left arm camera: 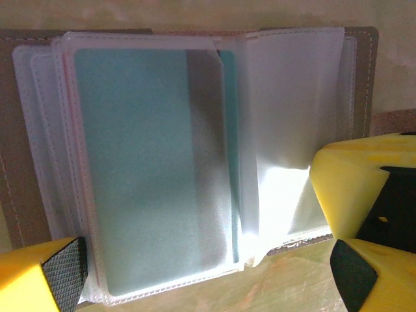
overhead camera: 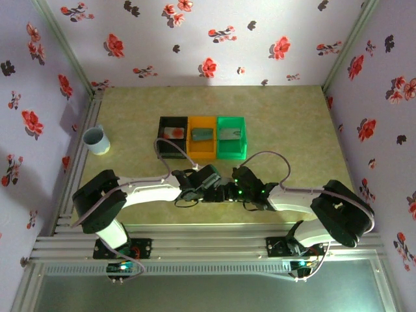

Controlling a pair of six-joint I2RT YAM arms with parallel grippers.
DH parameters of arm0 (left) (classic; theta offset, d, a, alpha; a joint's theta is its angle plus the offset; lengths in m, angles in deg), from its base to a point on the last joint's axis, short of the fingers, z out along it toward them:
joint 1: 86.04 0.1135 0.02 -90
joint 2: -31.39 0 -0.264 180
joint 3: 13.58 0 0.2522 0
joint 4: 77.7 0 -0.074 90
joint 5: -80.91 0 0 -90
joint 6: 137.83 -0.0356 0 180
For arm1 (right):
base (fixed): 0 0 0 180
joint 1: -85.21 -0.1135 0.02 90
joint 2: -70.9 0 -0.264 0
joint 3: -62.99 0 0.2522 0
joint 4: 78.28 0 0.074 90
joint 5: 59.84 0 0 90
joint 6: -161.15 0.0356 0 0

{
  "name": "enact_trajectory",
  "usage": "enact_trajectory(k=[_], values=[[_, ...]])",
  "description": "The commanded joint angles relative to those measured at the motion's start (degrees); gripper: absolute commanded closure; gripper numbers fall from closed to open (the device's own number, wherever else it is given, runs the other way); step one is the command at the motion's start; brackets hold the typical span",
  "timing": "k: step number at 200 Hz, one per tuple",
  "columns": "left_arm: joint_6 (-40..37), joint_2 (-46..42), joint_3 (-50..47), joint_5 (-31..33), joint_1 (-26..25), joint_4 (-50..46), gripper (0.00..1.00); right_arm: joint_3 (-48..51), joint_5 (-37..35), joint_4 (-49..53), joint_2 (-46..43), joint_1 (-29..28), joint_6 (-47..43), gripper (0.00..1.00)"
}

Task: Take the credit cards out of the card holder

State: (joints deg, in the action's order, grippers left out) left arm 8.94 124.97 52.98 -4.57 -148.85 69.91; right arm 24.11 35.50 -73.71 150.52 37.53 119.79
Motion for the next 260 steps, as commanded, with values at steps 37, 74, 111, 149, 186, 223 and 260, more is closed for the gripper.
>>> enact_trajectory(k=[37, 74, 111, 149, 186, 223, 260], values=[[-0.7, 0.2, 2.2, -0.4, -1.1, 2.5, 0.05, 1.5, -1.2, 3.2, 1.9, -0.4, 0.0, 0.88], [-0.9, -0.1, 2.2, -0.6, -1.1, 2.8, 0.1, 1.7, -1.2, 3.0, 1.9, -0.3, 0.0, 0.88], [-1.0, -0.4, 2.2, -0.4, -1.2, 2.8, 0.12, 1.7, -1.2, 3.0, 1.9, -0.3, 0.0, 0.88], [-0.9, -0.5, 2.2, -0.4, -1.1, 2.7, 0.13, 1.9, -1.5, 3.6, 1.3, -0.4, -0.1, 0.88], [-0.9, -0.6, 2.3, -0.2, -1.1, 2.7, 0.12, 1.7, -2.4, 5.8, -0.8, -0.3, -0.4, 0.87], [-1.0, -1.1, 2.2, 0.0, -1.1, 2.3, 0.1, 1.1, -4.2, 10.0, -4.4, -0.2, -1.3, 0.83], [-1.0, -1.5, 1.9, 0.5, -1.1, 2.3, 0.09, 1.0, -5.0, 12.1, -7.6, -0.1, -1.8, 0.79]])
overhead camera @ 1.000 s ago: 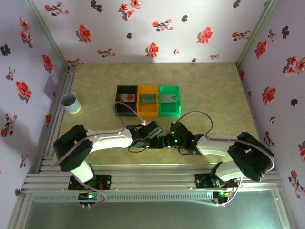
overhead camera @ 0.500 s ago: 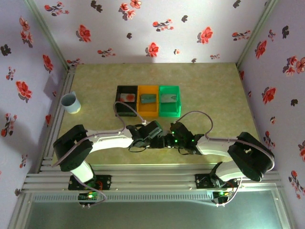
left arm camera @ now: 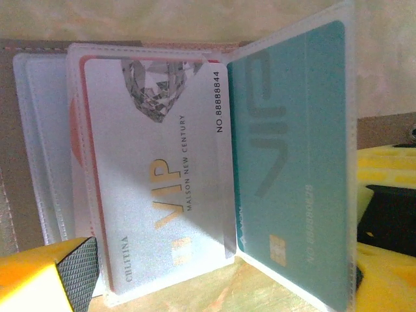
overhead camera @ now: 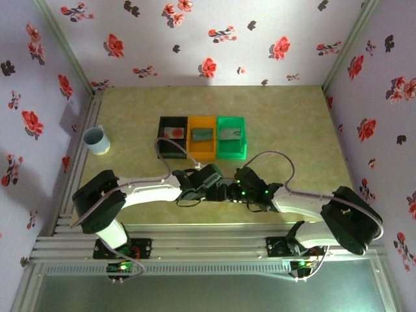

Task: Take the credit cards out of the card holder

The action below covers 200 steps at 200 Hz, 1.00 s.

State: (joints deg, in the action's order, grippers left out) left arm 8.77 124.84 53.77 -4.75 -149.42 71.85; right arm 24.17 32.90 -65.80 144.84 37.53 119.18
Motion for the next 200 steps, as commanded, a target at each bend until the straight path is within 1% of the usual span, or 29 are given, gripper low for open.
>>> enact_trajectory(k=[1, 88, 200], values=[[-0.7, -1.3, 1.1, 0.7, -0.5, 0.4, 0.08, 0.9, -2.4, 4.2, -1.9, -0.1, -1.2, 0.78], [-1.1, -2.8, 1.2, 1.4, -0.5, 0.1, 0.05, 0.5, -2.1, 5.7, -5.2, 0.2, -0.9, 0.68], [-1.4, -6.0, 0.3, 3.7, -0.4, -1.8, 0.01, 0.5, -1.0, 5.2, -6.4, 0.7, -0.5, 0.66]])
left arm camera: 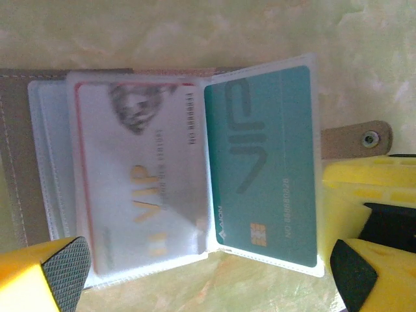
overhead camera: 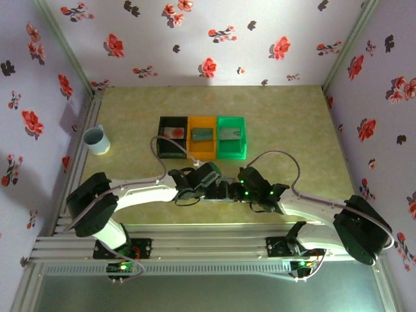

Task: Take the credit cards out of the card holder

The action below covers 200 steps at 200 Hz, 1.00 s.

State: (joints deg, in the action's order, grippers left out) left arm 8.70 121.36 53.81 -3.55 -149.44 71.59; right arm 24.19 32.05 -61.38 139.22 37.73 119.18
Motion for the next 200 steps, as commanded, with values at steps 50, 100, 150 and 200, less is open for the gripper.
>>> enact_trajectory(k=[50, 100, 150, 200], values=[[-1.1, -5.6, -1.1, 4.3, 0.0, -1.7, 0.01, 0.5, 0.2, 0.6, -0.9, 0.7, -0.2, 0.66], [-0.1, -11.0, -5.3, 7.3, 0.3, 1.2, 0.0, 1.0, 0.5, 0.0, -2.1, 1.0, 0.3, 0.66], [0.8, -14.5, -9.1, 7.7, 1.1, 3.7, 0.0, 2.0, 1.3, -2.2, -3.5, 1.4, 1.1, 0.65], [1.5, -14.8, -10.4, 7.4, 1.1, 4.8, 0.0, 2.9, 4.2, -7.1, -2.5, 1.4, 2.3, 0.65]])
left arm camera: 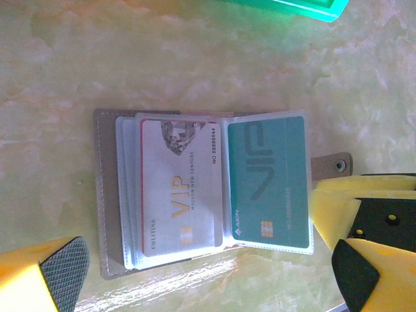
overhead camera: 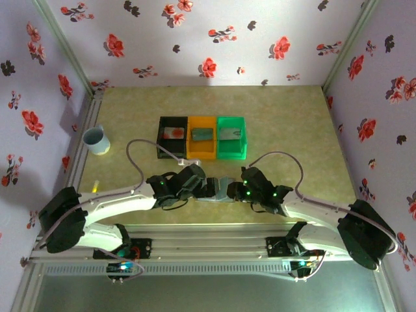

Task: Take the credit cards out of the card holder

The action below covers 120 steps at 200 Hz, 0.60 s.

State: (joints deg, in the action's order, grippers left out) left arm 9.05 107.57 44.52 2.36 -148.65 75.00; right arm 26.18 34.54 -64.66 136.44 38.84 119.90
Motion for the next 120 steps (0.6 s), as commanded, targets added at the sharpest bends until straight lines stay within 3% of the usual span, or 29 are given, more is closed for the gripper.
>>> enact_trajectory(k=[1, 120], values=[[1.2, -1.0, -1.1, 1.5, 0.3, 1.5, 0.0, 1.0, 1.8, -3.9, 0.3, 0.3, 1.6, 0.65], [1.6, -0.7, -2.1, 0.6, 0.3, 3.0, 0.0, 2.0, 2.2, -5.0, -2.5, 0.6, 2.3, 0.64]])
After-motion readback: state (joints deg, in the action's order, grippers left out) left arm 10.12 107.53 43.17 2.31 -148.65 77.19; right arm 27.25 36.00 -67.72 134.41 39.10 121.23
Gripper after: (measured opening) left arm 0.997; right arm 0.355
